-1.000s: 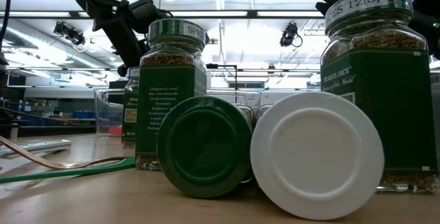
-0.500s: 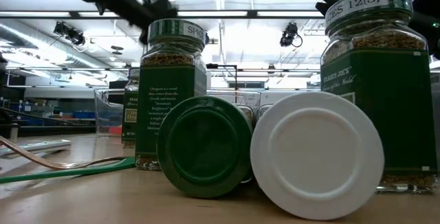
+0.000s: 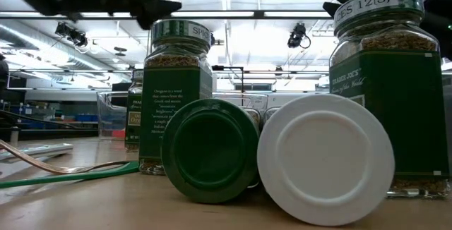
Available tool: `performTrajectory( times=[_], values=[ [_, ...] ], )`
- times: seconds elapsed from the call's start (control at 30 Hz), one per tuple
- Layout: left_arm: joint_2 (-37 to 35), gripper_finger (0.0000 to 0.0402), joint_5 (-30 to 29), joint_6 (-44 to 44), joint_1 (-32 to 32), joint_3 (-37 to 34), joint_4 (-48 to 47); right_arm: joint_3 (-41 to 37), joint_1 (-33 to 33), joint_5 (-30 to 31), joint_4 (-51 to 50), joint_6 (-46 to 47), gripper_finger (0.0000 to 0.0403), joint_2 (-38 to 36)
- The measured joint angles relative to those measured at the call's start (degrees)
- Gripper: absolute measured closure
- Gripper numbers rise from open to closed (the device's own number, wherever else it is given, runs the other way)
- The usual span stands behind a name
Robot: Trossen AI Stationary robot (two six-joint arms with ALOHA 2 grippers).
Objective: Pick & Place Food Item
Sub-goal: Put the red noodle pack into the left transparent bin
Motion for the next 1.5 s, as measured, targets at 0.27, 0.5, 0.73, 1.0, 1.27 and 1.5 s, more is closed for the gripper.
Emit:
performTrajectory(
  times=[0.27,0.5,0.73,1.0,1.27,1.5],
  values=[
    [-6.53,0.0122,-11.6,-0.47,-11.79,-11.19,1.86,1.12,5.61,5.19,-3.61,-2.15,0.0172,0.04],
    [-7.19,0.0122,-17.58,-0.46,-15.99,-14.77,5.14,17.82,8.08,9.0,-38.21,-2.56,0.0172,2.1],
    [-6.8,0.0122,-17.63,-0.29,-16.05,-14.75,5.57,28.86,9.88,9.85,-56.24,-2.07,0.0172,13.14],
    [-6.8,0.0122,-18.08,-0.29,-16.05,-14.75,5.71,35.72,13.94,11.58,-59.77,-3.78,0.0172,30.45],
    [-6.77,0.0122,-18.66,-0.29,-16.03,-14.73,5.68,45.79,16.13,19.0,-71.17,-8.31,0.0172,42.79],
    [-6.75,0.0122,-18.66,-0.29,-16.01,-14.69,5.64,50.44,16.14,27.88,-79.32,-11.15,0.0172,48.74]
  ],
)
